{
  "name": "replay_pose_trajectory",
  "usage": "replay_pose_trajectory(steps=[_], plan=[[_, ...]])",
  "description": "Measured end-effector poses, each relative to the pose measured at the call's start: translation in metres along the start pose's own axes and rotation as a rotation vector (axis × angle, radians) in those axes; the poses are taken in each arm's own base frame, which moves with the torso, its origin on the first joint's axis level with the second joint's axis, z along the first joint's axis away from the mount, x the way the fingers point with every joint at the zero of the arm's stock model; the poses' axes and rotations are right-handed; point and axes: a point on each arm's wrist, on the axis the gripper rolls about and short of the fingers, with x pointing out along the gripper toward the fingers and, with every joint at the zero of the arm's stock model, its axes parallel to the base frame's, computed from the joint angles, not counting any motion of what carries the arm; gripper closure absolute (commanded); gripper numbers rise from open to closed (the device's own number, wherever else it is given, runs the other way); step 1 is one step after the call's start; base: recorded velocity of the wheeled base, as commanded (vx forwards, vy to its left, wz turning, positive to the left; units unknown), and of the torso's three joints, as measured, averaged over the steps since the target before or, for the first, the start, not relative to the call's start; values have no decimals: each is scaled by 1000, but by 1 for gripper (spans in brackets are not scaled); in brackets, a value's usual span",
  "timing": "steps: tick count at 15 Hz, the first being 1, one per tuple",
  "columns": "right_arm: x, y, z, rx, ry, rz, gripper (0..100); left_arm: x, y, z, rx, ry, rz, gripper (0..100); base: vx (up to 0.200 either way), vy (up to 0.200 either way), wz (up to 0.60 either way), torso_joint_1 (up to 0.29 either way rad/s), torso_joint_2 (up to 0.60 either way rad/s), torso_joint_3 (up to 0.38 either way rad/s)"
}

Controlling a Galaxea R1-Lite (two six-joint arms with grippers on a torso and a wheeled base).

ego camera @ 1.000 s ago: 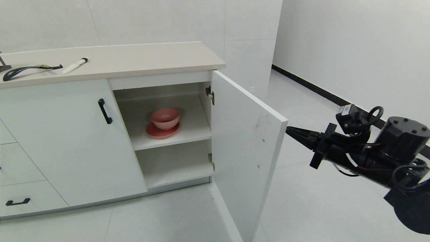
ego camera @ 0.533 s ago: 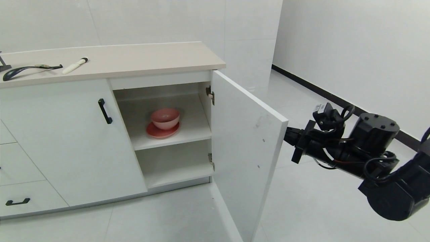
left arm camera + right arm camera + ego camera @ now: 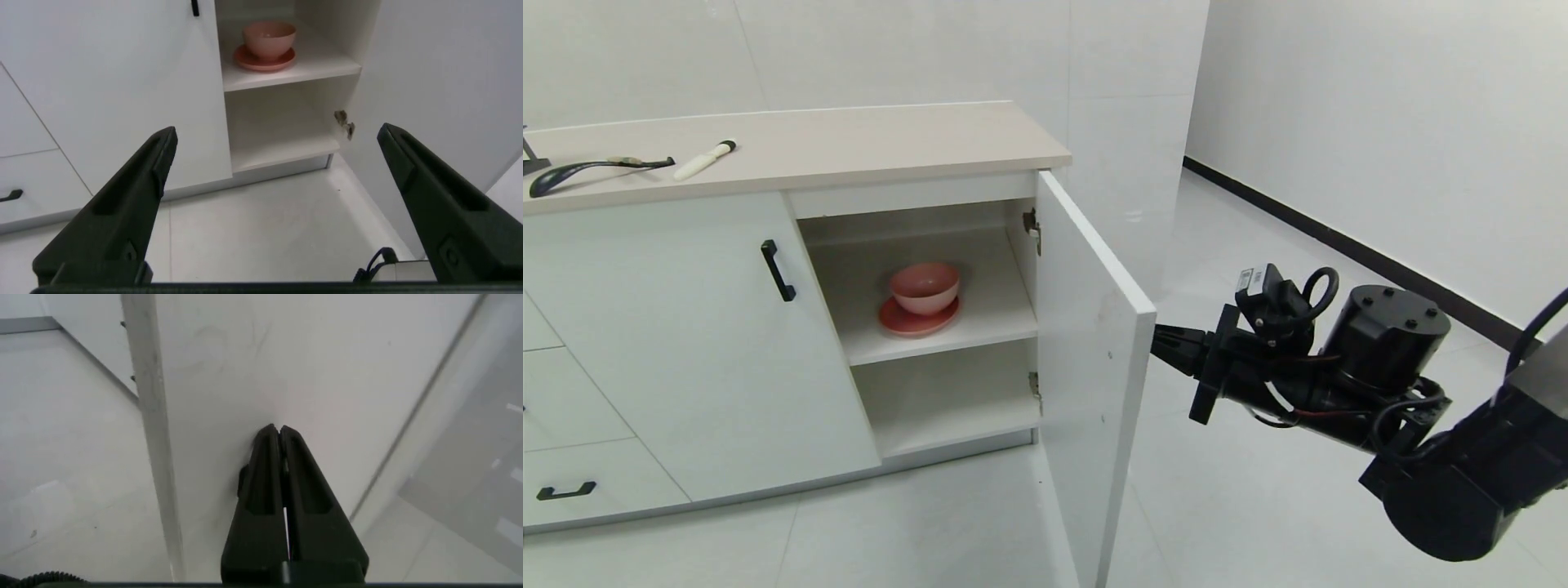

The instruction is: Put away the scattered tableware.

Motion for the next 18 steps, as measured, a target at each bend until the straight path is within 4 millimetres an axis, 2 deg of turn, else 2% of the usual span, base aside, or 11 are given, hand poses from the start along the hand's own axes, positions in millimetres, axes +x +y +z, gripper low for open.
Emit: replay_pose_trajectory(steps=[5,14,18], plan=[[35,14,10,-29,-73,81,100,0,0,0,0,0,-1,0,0,0,0,0,0,0],[90,20,-7,-37,-123,144,100,0,0,0,1,0,-1,0,0,0,0,0,0,0],[101,18,-13,-43,-136,146,100,0,0,0,4,0,-3,0,0,0,0,0,0,0]])
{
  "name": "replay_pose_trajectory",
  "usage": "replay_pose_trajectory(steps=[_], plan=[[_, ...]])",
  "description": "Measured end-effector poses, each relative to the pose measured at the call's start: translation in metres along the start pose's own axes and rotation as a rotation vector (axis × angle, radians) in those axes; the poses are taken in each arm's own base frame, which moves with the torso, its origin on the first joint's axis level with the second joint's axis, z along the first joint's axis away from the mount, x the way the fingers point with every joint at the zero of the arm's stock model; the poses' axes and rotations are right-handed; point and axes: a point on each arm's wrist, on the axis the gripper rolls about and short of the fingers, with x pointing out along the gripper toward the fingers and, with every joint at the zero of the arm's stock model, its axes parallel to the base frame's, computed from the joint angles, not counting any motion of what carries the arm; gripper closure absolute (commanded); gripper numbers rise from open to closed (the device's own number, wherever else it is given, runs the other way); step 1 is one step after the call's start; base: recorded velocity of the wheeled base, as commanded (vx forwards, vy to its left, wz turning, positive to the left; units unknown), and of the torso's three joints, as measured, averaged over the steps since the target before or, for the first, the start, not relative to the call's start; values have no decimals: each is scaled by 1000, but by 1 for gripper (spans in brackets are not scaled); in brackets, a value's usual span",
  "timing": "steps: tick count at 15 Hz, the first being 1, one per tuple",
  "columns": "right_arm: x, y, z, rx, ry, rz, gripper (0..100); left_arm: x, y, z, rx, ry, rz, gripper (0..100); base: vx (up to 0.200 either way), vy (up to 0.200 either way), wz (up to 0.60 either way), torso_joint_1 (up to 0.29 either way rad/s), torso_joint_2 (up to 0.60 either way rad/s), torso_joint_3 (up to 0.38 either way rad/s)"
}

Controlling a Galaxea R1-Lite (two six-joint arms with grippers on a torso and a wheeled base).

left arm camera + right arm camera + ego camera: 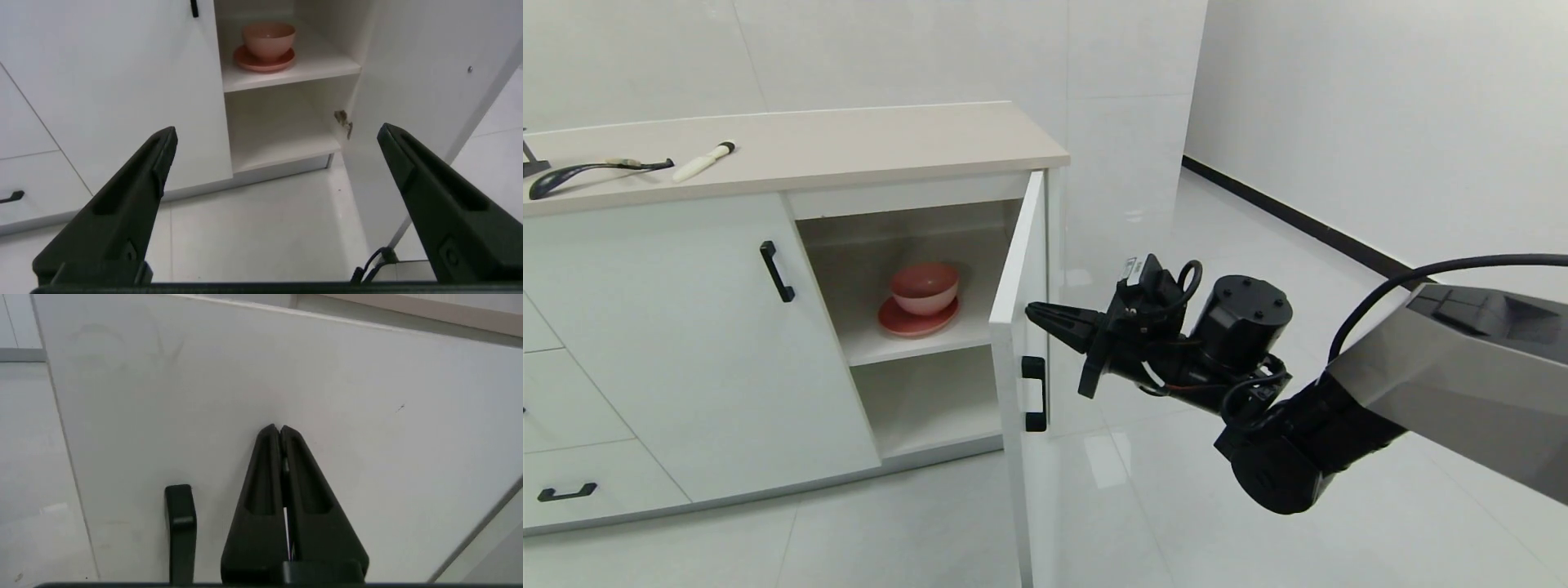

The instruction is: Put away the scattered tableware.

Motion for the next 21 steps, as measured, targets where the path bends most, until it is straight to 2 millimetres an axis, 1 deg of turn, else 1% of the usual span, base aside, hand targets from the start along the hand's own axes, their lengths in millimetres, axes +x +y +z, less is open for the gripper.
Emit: replay_pose_trajectory(steps=[2,3,5,7,9,10,12,15,17,18,19,20,21], plan=[[-3,-6,-3,2,9,-15,100,0,0,0,-8,0,-1,0,0,0,0,0,0,0],[-5,-9,-4,3,15,-26,100,0,0,0,-7,0,-6,0,-200,200,0,-2,2,7],[-14,-23,-7,0,27,-64,100,0,0,0,-7,2,-10,0,-200,200,0,10,2,5],[-21,-33,-8,-10,24,-100,100,0,0,0,-9,0,-10,0,0,0,0,0,0,0],[-21,-34,-8,-13,19,-89,100,0,0,0,-10,1,-9,0,0,0,0,0,0,0],[-25,-40,-7,-20,17,-112,100,0,0,0,-10,0,-9,0,0,0,0,0,0,0],[-22,-37,-6,-21,11,-102,100,0,0,0,-11,1,-9,0,0,0,0,0,0,0],[-22,-42,-4,-32,-1,-117,100,0,0,0,-10,1,-7,0,0,0,0,0,0,0],[-20,-39,-5,-29,0,-107,100,0,0,0,-10,0,-4,0,0,0,0,0,0,0],[-24,-40,-4,-31,1,-115,100,0,0,0,-13,0,-3,0,0,0,0,0,0,0],[-28,-34,-2,-21,13,-112,100,0,0,0,-14,1,-4,0,0,0,0,0,0,0],[-39,-25,3,-7,33,-107,100,0,0,0,-14,1,-4,0,0,0,0,0,0,0],[-56,-17,15,0,45,-114,100,0,0,0,-14,2,-4,0,0,0,0,0,0,0]])
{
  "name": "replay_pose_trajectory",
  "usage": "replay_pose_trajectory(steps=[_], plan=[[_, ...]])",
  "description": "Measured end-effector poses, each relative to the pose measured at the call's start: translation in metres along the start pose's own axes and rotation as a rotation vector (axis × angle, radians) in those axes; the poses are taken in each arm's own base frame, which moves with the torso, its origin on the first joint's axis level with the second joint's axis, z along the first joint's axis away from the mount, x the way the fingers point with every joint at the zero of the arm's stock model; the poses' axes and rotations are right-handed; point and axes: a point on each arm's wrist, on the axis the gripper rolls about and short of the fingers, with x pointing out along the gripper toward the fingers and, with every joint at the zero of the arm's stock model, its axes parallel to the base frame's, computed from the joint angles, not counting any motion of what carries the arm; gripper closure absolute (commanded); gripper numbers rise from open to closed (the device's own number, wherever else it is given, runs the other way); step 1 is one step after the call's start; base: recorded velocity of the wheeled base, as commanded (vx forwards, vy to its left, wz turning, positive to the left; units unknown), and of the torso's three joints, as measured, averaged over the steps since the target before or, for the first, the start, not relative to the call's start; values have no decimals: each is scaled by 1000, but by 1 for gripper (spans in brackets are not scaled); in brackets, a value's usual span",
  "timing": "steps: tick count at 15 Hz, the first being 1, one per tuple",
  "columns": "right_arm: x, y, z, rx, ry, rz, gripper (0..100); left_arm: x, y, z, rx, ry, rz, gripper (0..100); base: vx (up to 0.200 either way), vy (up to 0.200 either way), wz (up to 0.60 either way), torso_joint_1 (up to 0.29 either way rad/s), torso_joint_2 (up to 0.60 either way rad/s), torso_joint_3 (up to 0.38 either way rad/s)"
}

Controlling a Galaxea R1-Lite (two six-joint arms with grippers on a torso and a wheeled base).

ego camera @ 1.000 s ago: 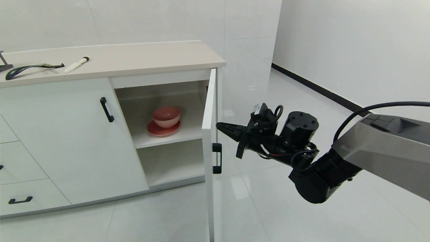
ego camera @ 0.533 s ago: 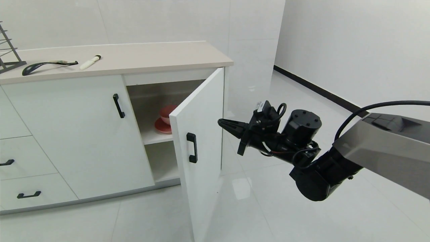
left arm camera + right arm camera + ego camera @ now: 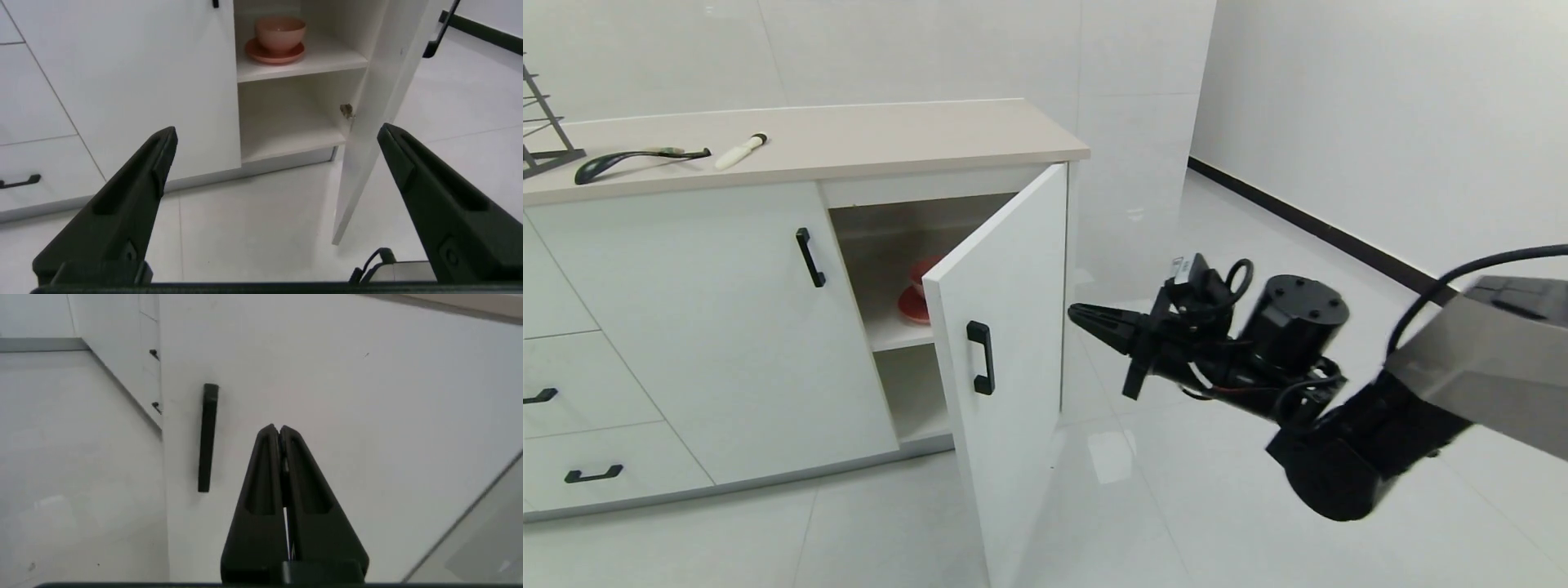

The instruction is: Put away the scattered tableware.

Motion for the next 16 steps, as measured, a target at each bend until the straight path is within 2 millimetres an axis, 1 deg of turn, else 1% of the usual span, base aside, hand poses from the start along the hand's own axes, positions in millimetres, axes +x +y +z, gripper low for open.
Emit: replay_pose_trajectory(steps=[1,2,3,5,6,7,9,11,12,13,14,15,16], plan=[[-20,4,16,-2,2,-16,100,0,0,0,0,0,0,0,0,0,0,0,0,0],[-48,10,41,-20,-16,-45,100,0,0,0,0,0,1,0,0,0,0,0,0,0],[-81,18,66,-46,-39,-84,100,0,0,0,1,0,0,0,0,0,0,0,0,0],[-146,38,106,-93,-66,-179,100,0,0,0,3,0,0,0,0,0,0,0,0,0],[-176,55,118,-103,-60,-220,100,0,0,0,3,0,0,0,0,0,0,0,0,0],[-199,70,128,-124,-71,-254,100,0,0,0,1,0,0,0,0,0,0,0,0,0],[-229,97,146,-205,-150,-288,100,0,0,0,0,0,0,0,0,0,0,0,0,0],[-241,109,158,-270,-221,-297,100,0,0,0,0,0,1,0,0,0,0,0,0,0],[-241,110,164,-296,-253,-296,100,0,0,0,0,0,0,0,0,0,0,0,0,0],[-237,105,166,-303,-266,-288,100,0,0,0,1,0,0,0,0,0,0,0,0,0],[-226,95,165,-290,-259,-276,100,0,0,0,2,0,0,0,0,0,0,0,0,0],[-210,81,159,-258,-232,-258,100,0,0,0,1,0,0,0,0,0,0,0,0,0],[-188,63,147,-210,-186,-235,100,0,0,0,1,0,0,0,0,0,0,0,0,0]])
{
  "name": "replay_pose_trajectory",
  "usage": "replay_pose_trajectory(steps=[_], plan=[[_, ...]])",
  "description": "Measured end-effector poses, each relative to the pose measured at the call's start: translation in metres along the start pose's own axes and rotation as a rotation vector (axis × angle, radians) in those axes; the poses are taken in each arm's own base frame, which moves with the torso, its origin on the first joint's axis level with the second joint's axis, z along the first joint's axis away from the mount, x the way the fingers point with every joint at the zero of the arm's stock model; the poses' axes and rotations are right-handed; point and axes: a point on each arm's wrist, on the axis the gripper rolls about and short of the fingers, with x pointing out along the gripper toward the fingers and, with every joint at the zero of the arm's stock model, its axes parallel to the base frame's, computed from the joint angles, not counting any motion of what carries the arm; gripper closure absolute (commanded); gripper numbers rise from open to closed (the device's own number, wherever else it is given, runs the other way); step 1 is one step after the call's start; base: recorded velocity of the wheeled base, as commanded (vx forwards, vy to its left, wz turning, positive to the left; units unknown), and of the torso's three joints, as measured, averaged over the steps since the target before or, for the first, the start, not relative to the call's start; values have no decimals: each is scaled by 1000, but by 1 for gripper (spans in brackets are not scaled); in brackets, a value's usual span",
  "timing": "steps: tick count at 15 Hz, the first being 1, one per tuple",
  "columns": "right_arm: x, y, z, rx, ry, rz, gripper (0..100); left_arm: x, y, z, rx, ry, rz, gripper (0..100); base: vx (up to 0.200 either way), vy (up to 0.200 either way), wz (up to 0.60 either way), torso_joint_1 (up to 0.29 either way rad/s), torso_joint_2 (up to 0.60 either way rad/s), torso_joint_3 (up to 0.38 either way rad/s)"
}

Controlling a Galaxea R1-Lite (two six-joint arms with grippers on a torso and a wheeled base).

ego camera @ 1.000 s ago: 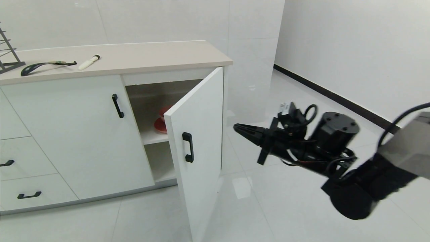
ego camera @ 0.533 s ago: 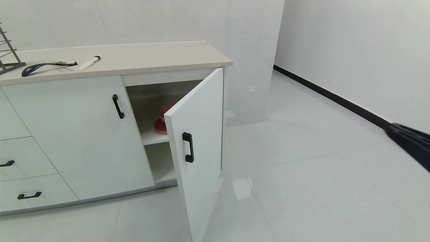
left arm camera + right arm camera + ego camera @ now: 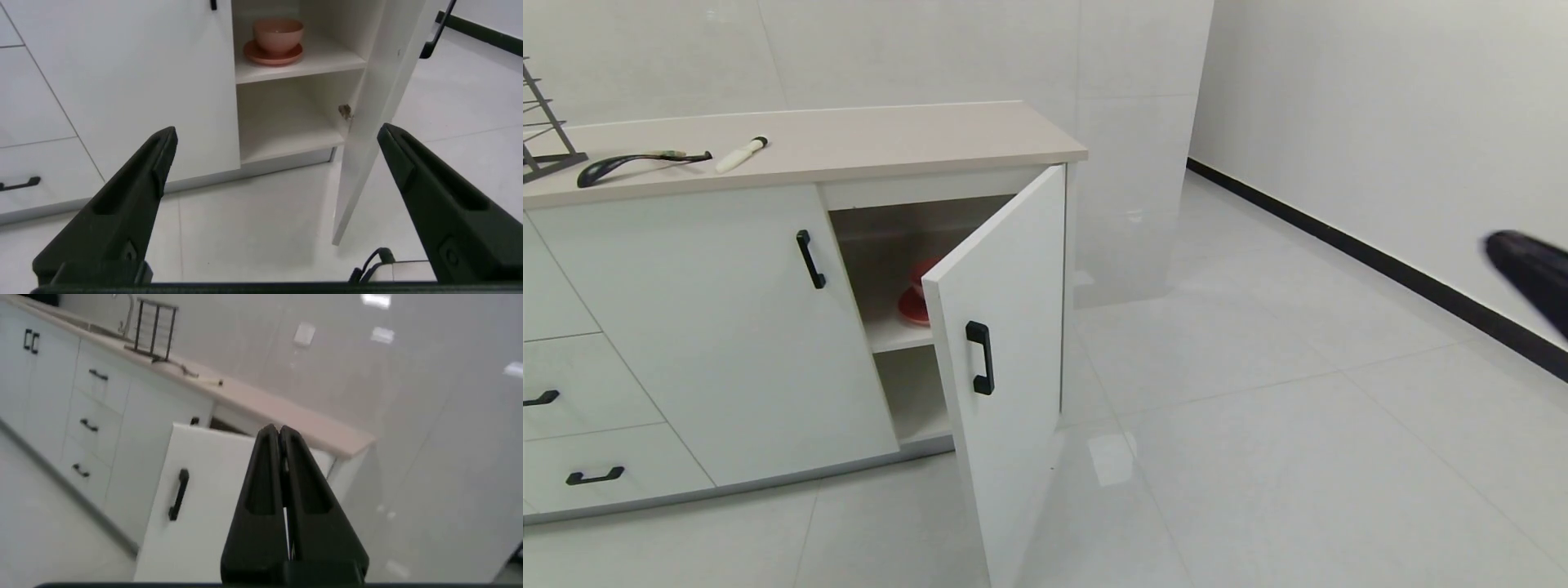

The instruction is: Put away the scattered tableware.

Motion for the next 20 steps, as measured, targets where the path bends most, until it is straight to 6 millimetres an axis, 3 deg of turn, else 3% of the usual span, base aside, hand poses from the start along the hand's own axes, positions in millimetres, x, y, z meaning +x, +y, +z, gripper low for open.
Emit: replay_pose_trajectory(steps=[2,5,8,12,15,20], plan=[[52,-14,-56,97,109,61,100,0,0,0,-1,0,1,0,0,0,0,0,0,0],[117,-7,-132,176,169,165,100,0,0,0,-1,0,0,0,0,0,0,0,0,0],[160,15,-173,201,150,250,100,0,0,0,-1,0,1,0,0,0,0,0,0,0],[197,37,-202,220,107,310,100,0,0,0,-1,0,1,0,0,150,0,-1,1,3],[198,43,-217,237,136,322,100,0,0,0,-1,1,3,0,0,0,0,0,0,0],[193,39,-206,234,131,313,100,0,0,0,-1,0,2,0,0,0,0,0,0,0]])
